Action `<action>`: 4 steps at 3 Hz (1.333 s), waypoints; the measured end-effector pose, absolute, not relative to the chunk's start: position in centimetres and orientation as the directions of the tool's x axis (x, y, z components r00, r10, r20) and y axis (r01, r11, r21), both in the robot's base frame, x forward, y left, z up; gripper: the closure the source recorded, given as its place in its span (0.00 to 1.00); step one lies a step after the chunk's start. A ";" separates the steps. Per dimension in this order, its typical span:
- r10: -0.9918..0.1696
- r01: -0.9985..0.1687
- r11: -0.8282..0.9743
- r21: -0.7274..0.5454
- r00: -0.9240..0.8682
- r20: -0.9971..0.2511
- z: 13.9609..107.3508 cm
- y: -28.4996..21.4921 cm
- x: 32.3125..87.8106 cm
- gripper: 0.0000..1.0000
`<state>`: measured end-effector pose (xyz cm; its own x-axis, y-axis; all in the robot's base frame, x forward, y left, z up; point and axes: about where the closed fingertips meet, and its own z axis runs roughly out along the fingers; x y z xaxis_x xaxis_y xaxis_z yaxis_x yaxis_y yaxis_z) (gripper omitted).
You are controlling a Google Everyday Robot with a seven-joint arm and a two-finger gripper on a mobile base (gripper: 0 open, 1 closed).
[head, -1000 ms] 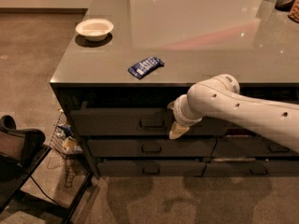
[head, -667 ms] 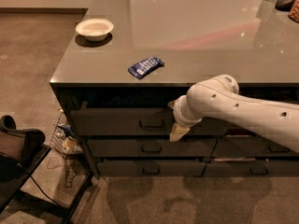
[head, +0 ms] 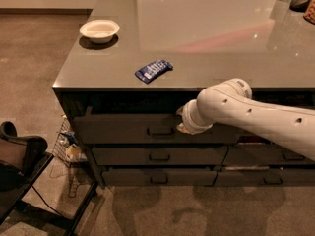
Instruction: Open top drawer
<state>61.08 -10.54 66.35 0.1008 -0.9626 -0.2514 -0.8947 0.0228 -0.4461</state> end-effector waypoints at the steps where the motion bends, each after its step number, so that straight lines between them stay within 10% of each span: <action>1: -0.971 -0.910 0.005 -0.416 0.095 -0.219 66.7 -11.0 59.2 0.98; 4: -0.981 -0.934 -0.012 -0.356 0.081 -0.179 68.0 -12.3 55.4 1.00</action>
Offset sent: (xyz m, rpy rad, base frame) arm -0.1231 -0.0407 0.0385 -0.1767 0.2136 0.0030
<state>55.38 -12.27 68.01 0.0807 -0.9805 -0.1789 -0.9343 -0.0120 -0.3562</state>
